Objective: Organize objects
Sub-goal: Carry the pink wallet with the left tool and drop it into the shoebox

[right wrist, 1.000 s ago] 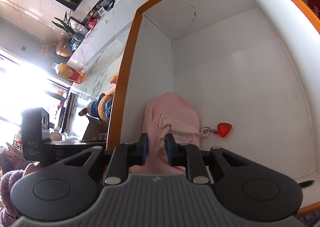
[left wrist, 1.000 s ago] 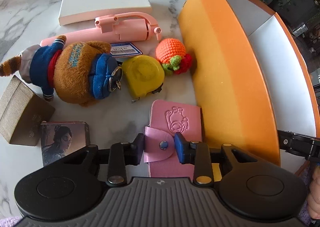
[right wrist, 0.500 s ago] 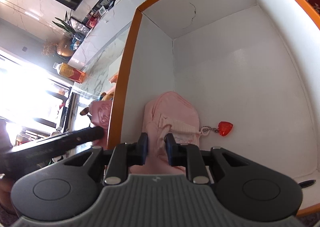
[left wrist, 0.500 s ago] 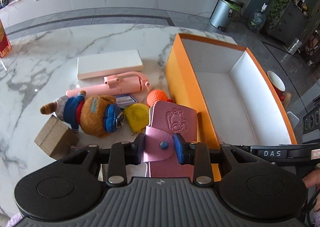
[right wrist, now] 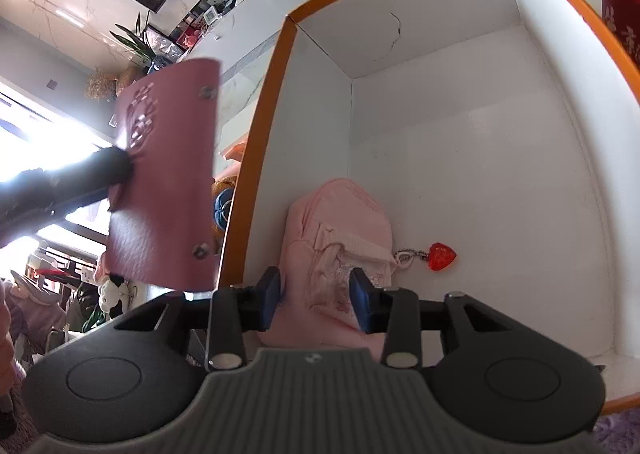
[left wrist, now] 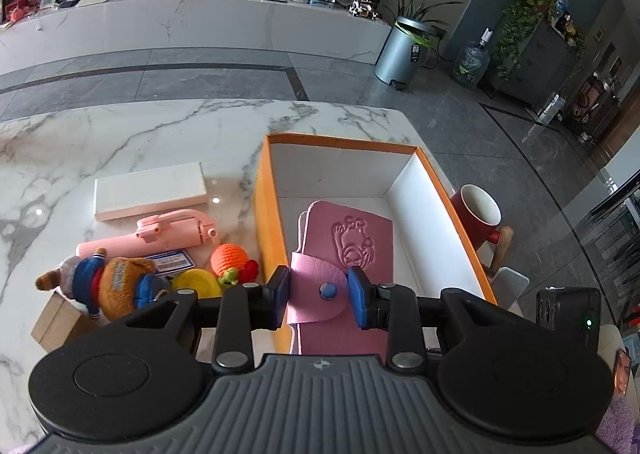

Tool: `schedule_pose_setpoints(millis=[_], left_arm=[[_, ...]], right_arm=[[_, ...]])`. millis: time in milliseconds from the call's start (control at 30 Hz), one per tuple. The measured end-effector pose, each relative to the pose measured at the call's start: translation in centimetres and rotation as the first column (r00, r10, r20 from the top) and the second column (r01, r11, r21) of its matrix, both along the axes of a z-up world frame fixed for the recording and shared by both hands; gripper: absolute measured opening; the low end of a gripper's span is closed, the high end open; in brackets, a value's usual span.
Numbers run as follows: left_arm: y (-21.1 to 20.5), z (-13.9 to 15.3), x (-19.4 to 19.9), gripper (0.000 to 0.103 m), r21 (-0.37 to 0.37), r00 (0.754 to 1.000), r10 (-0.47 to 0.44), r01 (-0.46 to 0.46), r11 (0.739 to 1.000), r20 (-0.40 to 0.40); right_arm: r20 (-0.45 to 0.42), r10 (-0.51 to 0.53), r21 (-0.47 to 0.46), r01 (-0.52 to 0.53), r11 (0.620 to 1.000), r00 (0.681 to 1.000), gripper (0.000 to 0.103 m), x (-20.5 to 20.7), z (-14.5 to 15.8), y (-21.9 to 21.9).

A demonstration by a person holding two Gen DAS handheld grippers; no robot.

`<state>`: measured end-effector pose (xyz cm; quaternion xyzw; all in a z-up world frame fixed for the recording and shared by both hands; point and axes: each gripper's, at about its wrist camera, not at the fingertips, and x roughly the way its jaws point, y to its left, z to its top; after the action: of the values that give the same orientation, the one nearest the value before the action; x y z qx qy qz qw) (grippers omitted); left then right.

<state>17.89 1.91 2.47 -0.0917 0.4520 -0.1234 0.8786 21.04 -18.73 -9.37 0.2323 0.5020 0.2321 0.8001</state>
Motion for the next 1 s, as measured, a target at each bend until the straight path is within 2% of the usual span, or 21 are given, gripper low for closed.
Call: schedule_pose_setpoints(millis=[67, 133, 200, 267, 367, 400, 467, 533, 600, 700, 767, 833, 933, 1000], left_arm=[[-1.4, -0.7, 0.9, 0.037, 0.019, 1.000, -0.019, 0.019, 1.000, -0.013], [-2.9, -1.4, 1.6, 0.037, 0.061, 0.999, -0.034, 0.035, 0.998, -0.027], [-4.2, -2.3, 1.8, 0.037, 0.097, 0.998, -0.048, 0.052, 0.994, -0.046], [-5.2, -3.0, 2.0, 0.037, 0.114, 0.996, -0.060, 0.068, 0.991, -0.068], [-6.1, -3.8, 1.8, 0.037, 0.122, 0.991, -0.078, 0.091, 0.988, -0.109], [-6.3, -4.1, 1.7, 0.037, 0.125, 0.989, -0.080, 0.096, 0.988, -0.122], [-6.5, -4.3, 1.5, 0.037, 0.136, 0.987, -0.081, 0.101, 0.986, -0.142], [-6.8, -4.5, 1.4, 0.037, 0.145, 0.985, -0.079, 0.101, 0.984, -0.153], [-7.0, -4.6, 1.4, 0.038, 0.139, 0.981, -0.082, 0.107, 0.984, -0.174], [-7.3, -5.2, 1.7, 0.038, 0.164, 0.977, -0.074, 0.107, 0.981, -0.198], [-7.0, -5.8, 2.1, 0.029, 0.117, 0.968, -0.085, 0.115, 0.986, -0.235], [-6.6, -6.7, 2.4, 0.029, 0.030, 0.947, -0.106, 0.120, 0.992, -0.304], [-6.2, -7.2, 2.1, 0.029, 0.036, 0.949, -0.095, 0.111, 0.993, -0.302], [-5.3, -6.8, 1.8, 0.029, -0.014, 0.953, -0.094, 0.094, 0.995, -0.286]], right_arm=[[0.005, 0.016, -0.026, -0.016, 1.000, 1.000, 0.046, -0.2, 0.5, -0.1], [0.015, 0.032, -0.097, -0.030, 0.995, 0.999, 0.046, -0.6, 1.4, -0.5], [0.042, 0.040, -0.209, -0.030, 0.977, 0.998, 0.046, -1.0, 2.4, -0.9], [0.073, 0.053, -0.343, -0.025, 0.939, 0.996, 0.044, -1.2, 3.3, -1.3], [0.121, 0.058, -0.482, 0.008, 0.876, 0.991, 0.023, -0.6, 3.8, -1.4], [0.132, 0.062, -0.502, 0.013, 0.865, 0.989, 0.020, -0.4, 3.8, -1.5], [0.148, 0.073, -0.518, 0.015, 0.855, 0.986, 0.015, 0.2, 4.0, -1.6], [0.157, 0.116, -0.514, -0.019, 0.858, 0.981, 0.014, 0.8, 3.9, -1.4], [0.121, 0.150, -0.487, -0.073, 0.870, 0.981, 0.013, 1.5, 3.4, -1.2], [0.066, 0.192, -0.482, -0.137, 0.866, 0.979, 0.006, 2.2, 1.9, -0.4], [0.035, 0.218, -0.471, -0.176, 0.864, 0.975, 0.006, 2.5, 1.0, 0.1], [0.001, 0.247, -0.415, -0.224, 0.882, 0.969, 0.006, 2.9, 0.3, 0.3], [-0.031, 0.274, -0.407, -0.262, 0.875, 0.961, 0.006, 3.3, -0.3, 1.1], [-0.048, 0.269, -0.426, -0.264, 0.866, 0.962, 0.006, 3.6, -0.7, 1.2]])
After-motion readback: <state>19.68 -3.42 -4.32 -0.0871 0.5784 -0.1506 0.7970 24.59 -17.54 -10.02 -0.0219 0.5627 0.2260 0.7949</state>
